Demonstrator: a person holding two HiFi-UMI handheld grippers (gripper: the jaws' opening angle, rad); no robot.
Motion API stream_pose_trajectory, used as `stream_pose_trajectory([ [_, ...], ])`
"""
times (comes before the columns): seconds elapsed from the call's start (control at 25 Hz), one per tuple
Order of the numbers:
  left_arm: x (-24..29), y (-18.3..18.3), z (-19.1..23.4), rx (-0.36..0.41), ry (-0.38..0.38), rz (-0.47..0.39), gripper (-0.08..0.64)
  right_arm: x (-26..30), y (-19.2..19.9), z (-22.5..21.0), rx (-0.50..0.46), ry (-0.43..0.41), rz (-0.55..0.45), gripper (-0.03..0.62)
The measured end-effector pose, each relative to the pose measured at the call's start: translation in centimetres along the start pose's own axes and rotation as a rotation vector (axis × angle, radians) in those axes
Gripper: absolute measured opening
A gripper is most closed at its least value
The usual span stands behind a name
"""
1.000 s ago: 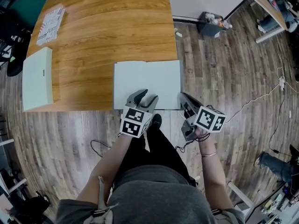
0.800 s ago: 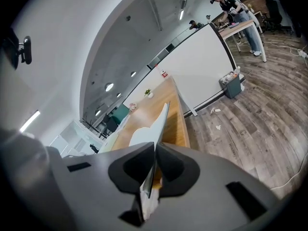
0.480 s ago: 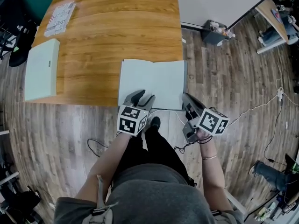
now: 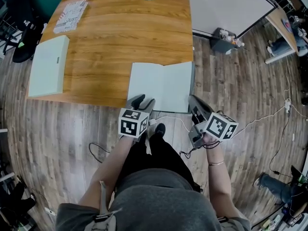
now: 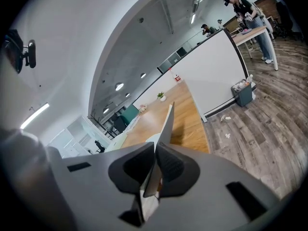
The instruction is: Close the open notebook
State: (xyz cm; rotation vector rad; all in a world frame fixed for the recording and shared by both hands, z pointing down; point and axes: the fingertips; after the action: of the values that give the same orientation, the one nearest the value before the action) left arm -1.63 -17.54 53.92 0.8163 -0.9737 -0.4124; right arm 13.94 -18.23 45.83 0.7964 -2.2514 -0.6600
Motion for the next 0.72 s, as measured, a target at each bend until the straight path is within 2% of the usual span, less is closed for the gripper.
stream_pose_trajectory([
  [0.64, -2.5, 0.2, 3.4, -0.024, -0.077, -0.013, 0.186, 1.9, -0.3, 5.5, 0.032, -0.145, -0.021, 0.029],
  [0.72, -2.7, 0.3, 3.8, -0.03, -0.084, -0.016, 0.186, 2.4, -0.4, 6.3, 0.041, -0.172, -0.029, 0.014],
])
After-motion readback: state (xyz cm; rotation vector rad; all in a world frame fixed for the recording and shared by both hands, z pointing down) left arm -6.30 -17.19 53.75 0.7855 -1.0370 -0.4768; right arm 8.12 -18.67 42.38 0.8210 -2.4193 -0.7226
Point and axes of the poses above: the fingertips, and each gripper's own axes: x forward along the fingers, z to its left, y out of its underside, and after that the axes turned 1 degree about y, right-handed
